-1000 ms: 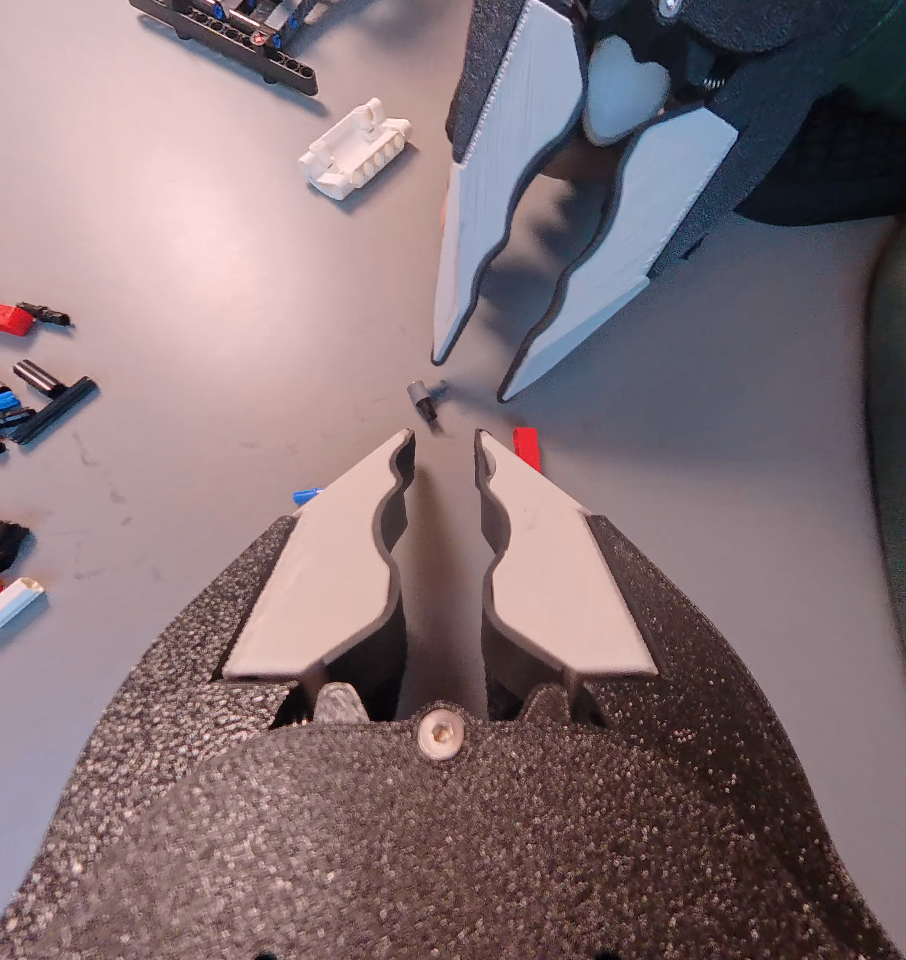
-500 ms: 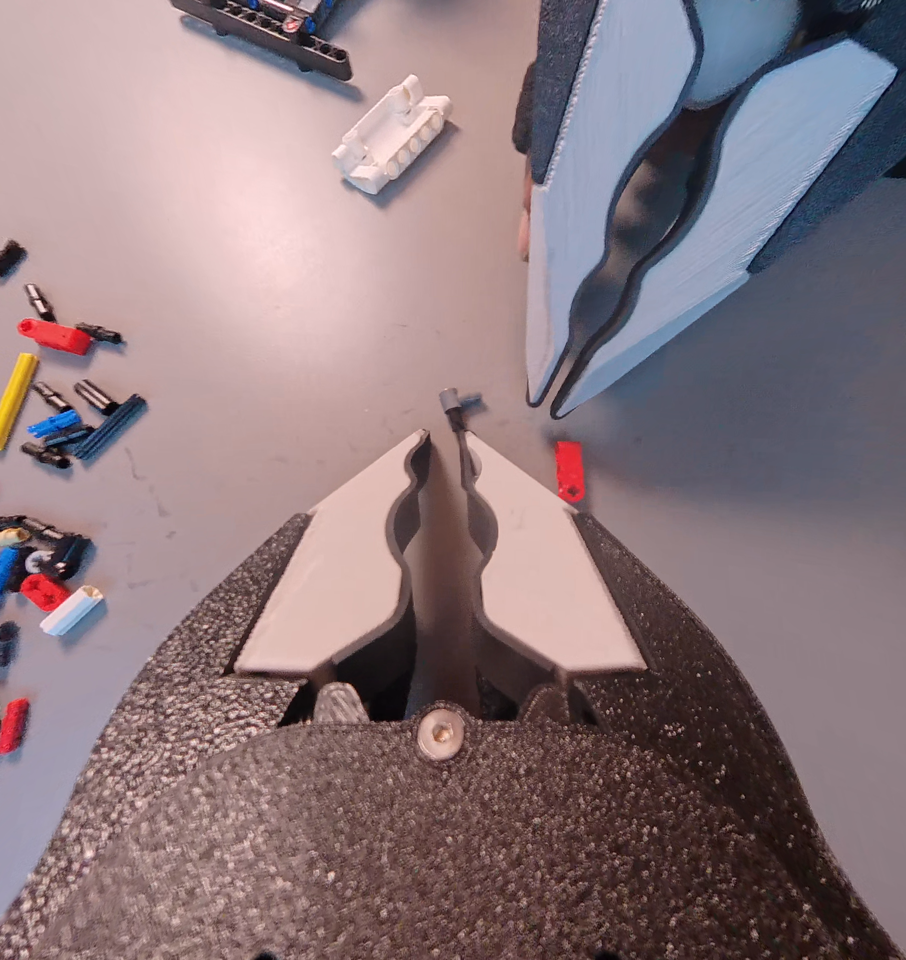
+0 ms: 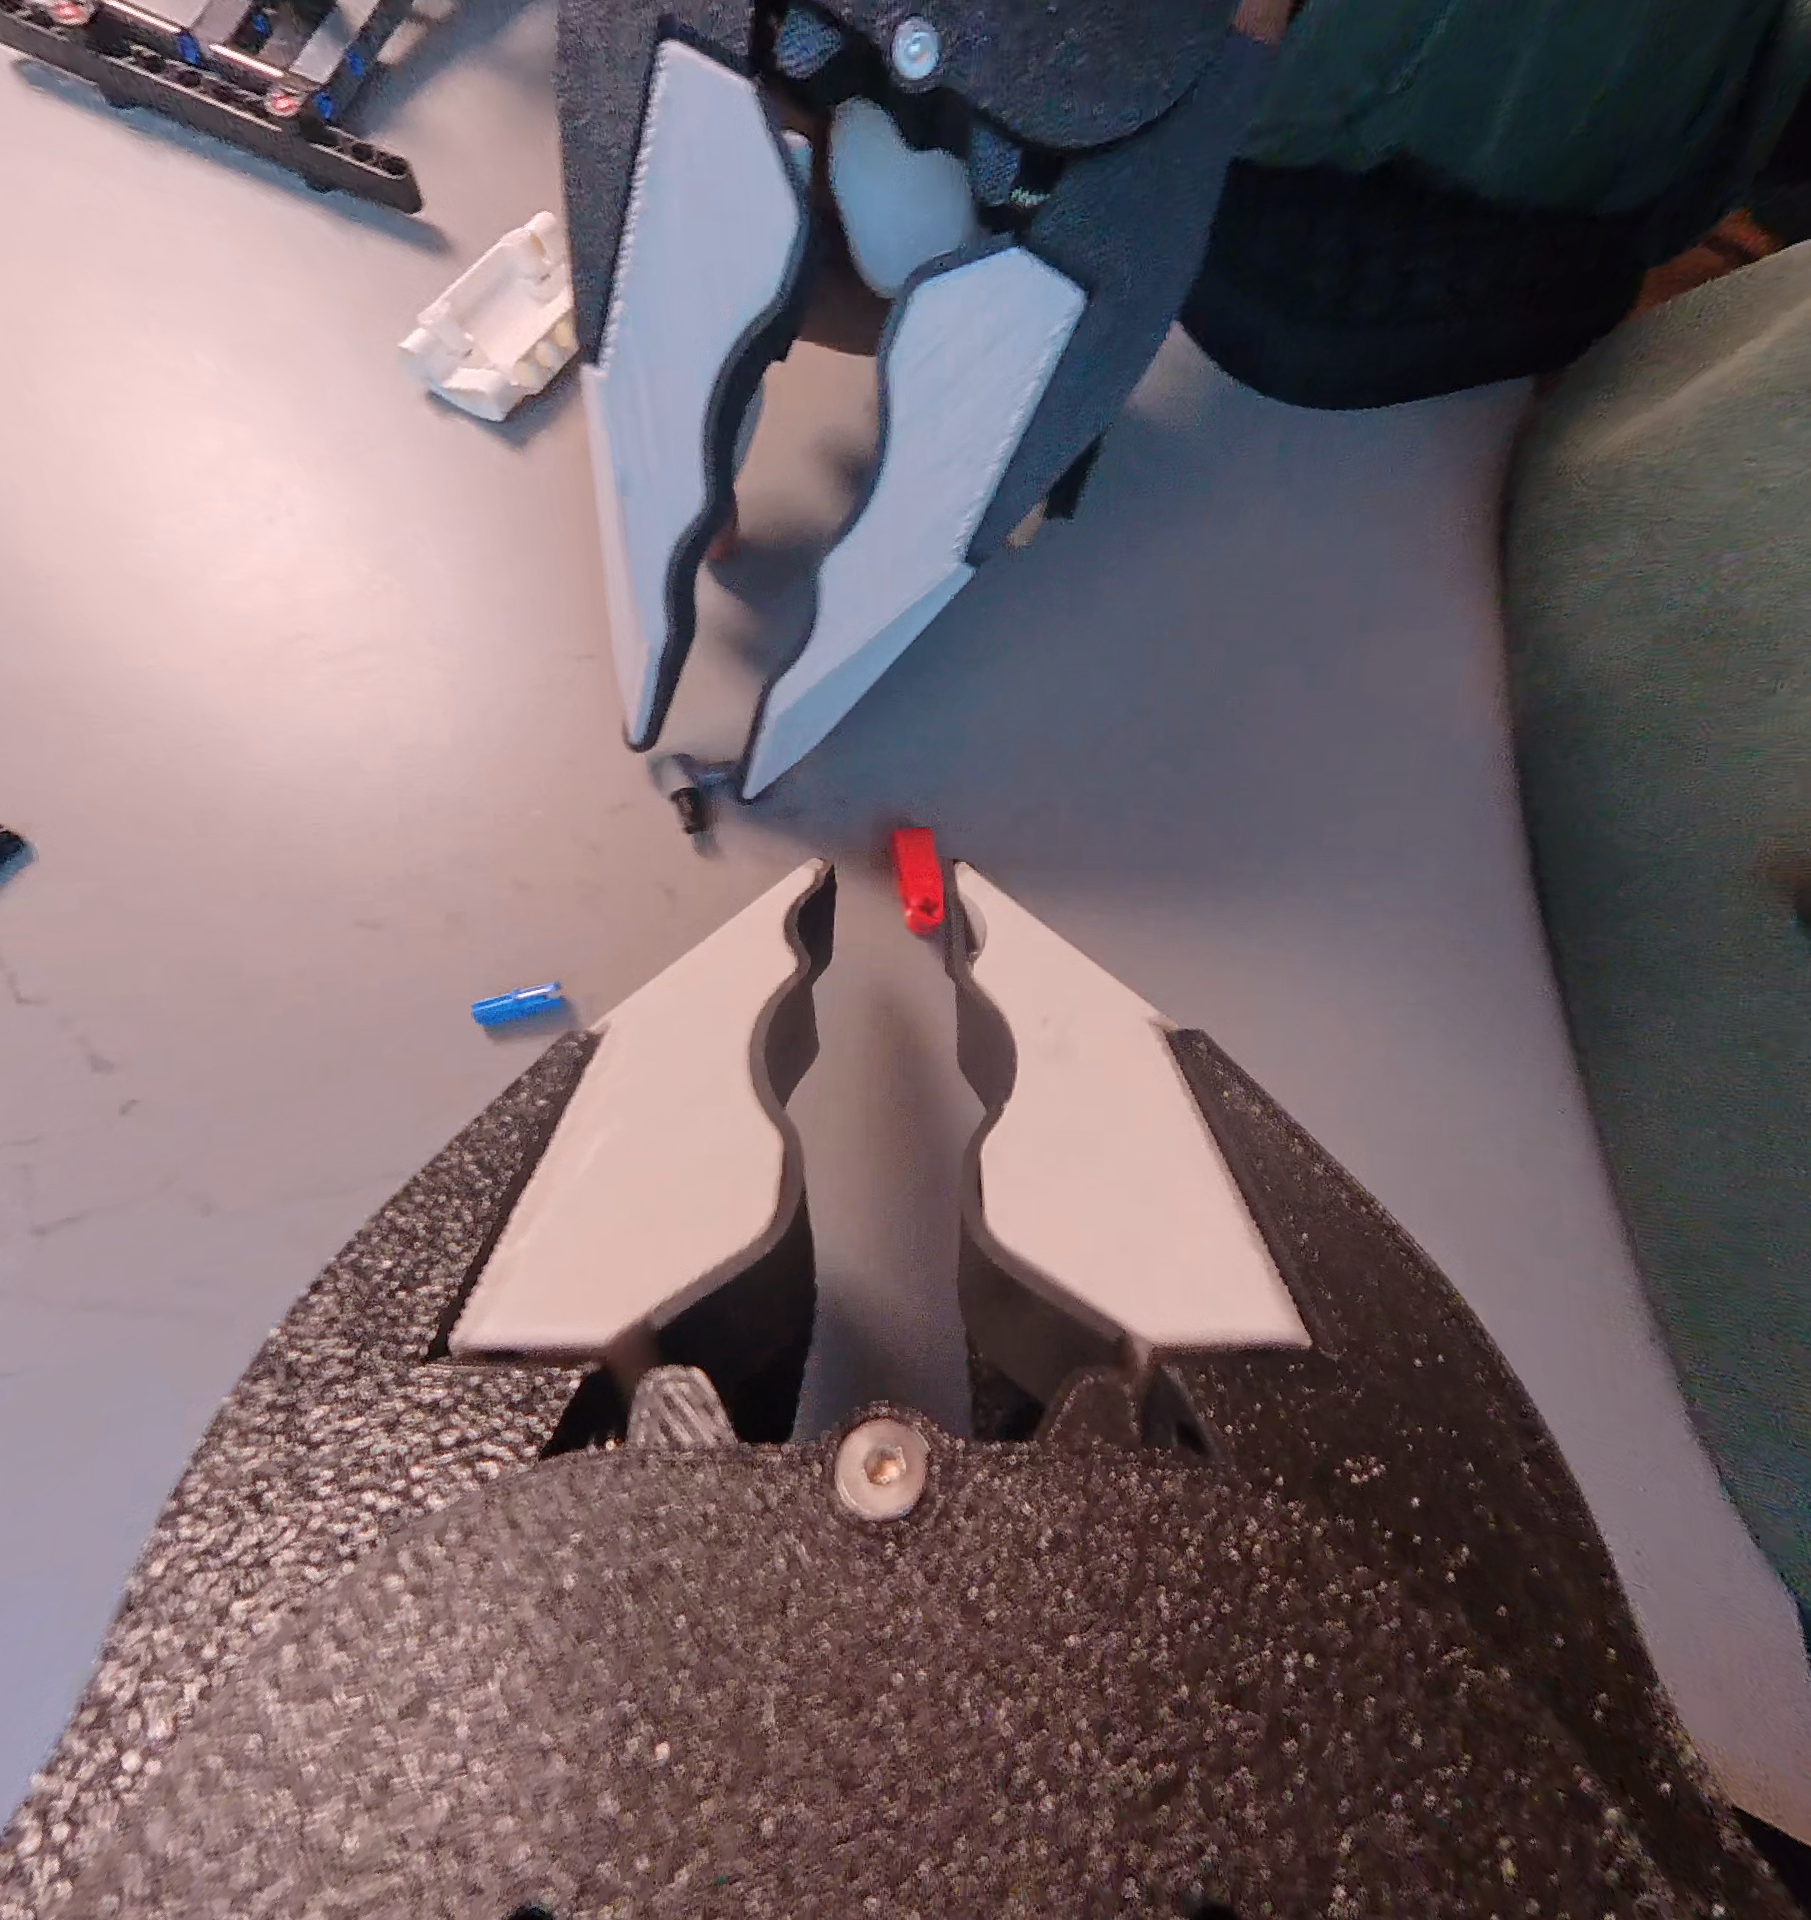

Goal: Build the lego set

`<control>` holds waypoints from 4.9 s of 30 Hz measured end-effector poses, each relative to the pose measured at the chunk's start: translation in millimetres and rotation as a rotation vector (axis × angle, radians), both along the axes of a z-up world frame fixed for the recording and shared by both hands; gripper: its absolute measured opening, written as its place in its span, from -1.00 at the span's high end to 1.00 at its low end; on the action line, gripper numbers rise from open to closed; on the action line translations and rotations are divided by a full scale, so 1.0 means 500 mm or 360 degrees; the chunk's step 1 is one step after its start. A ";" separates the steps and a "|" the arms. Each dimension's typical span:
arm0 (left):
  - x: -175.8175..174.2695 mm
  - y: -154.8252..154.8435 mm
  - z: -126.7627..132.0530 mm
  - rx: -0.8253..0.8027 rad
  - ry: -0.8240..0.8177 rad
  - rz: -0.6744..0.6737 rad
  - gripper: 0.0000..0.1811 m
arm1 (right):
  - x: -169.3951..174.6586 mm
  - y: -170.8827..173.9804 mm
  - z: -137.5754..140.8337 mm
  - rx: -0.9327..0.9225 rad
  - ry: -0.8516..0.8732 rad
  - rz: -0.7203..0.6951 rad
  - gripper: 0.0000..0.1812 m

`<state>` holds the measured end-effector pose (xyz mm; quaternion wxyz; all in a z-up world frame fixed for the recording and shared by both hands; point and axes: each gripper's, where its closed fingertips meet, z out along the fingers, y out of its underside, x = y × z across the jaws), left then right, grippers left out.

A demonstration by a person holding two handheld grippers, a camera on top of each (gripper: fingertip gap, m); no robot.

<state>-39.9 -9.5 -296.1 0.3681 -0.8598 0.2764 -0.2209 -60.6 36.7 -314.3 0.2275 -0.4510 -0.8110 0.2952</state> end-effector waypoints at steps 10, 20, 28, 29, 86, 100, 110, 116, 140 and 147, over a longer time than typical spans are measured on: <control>0.031 -0.009 -0.040 -0.0037 0.0222 -0.0094 0.91 | 0.014 -0.012 -0.001 -0.0003 -0.0039 0.0052 0.85; 0.007 0.032 0.076 0.0189 -0.0399 0.0125 0.92 | 0.024 -0.020 0.061 -0.0209 0.0174 0.0107 0.57; -0.019 0.044 0.217 0.0391 -0.1292 0.0226 0.92 | 0.024 -0.042 0.241 -0.0822 0.0711 0.0151 0.70; -0.014 0.043 0.220 0.0397 -0.1311 0.0211 0.92 | 0.027 -0.048 0.246 -0.0890 0.0701 0.0166 0.71; 0.025 0.039 0.185 0.0448 -0.0895 0.0139 0.76 | 0.048 -0.028 0.257 -0.1748 0.0287 0.0122 0.92; 0.033 0.047 0.184 0.0416 -0.0909 0.0197 0.91 | 0.041 -0.049 0.237 -0.1707 0.0248 0.0114 0.92; 0.057 0.016 0.227 0.0148 -0.1515 -0.0020 0.92 | 0.076 -0.075 0.264 -0.1265 0.0575 0.0409 0.85; 0.068 0.018 0.199 -0.0027 -0.1526 -0.0013 0.91 | 0.086 -0.069 0.224 -0.0704 0.0665 0.0479 0.98; 0.055 0.029 0.191 -0.0024 -0.1507 0.0077 0.91 | 0.070 -0.061 0.216 -0.0879 0.0594 0.0376 0.95; 0.044 0.032 0.206 0.0114 -0.1464 0.0100 0.82 | 0.057 -0.051 0.229 -0.0995 0.0671 0.0311 0.96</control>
